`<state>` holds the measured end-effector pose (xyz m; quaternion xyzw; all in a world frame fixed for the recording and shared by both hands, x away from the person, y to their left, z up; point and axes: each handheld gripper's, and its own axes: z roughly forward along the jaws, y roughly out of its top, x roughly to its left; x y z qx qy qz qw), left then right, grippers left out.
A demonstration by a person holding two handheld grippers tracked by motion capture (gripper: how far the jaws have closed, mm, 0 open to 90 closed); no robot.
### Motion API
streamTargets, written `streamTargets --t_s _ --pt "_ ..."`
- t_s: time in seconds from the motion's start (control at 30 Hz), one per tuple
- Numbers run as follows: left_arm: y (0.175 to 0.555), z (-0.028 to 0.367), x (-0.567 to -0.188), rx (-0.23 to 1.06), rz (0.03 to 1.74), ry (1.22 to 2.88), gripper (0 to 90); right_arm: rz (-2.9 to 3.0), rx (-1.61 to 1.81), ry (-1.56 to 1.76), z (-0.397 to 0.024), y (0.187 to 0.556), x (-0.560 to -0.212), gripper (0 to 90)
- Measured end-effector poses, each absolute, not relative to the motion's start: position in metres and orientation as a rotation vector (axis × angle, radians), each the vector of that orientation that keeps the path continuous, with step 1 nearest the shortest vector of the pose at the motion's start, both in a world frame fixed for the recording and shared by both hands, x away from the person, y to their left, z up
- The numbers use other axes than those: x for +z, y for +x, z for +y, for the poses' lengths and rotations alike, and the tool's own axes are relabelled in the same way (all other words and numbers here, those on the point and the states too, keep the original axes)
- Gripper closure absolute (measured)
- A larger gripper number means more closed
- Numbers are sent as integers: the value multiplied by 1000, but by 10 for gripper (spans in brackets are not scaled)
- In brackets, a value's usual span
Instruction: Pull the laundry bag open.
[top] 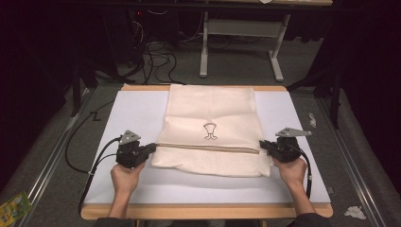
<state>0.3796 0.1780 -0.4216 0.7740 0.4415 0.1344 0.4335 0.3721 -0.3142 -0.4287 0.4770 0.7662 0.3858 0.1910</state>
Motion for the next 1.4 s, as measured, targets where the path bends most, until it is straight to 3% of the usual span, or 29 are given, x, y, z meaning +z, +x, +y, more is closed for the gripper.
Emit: streamTargets --t_s 1.4 --pt "379 174 -431 318 1117 2000 862 2223 1032 1382 -311 372 -452 815"
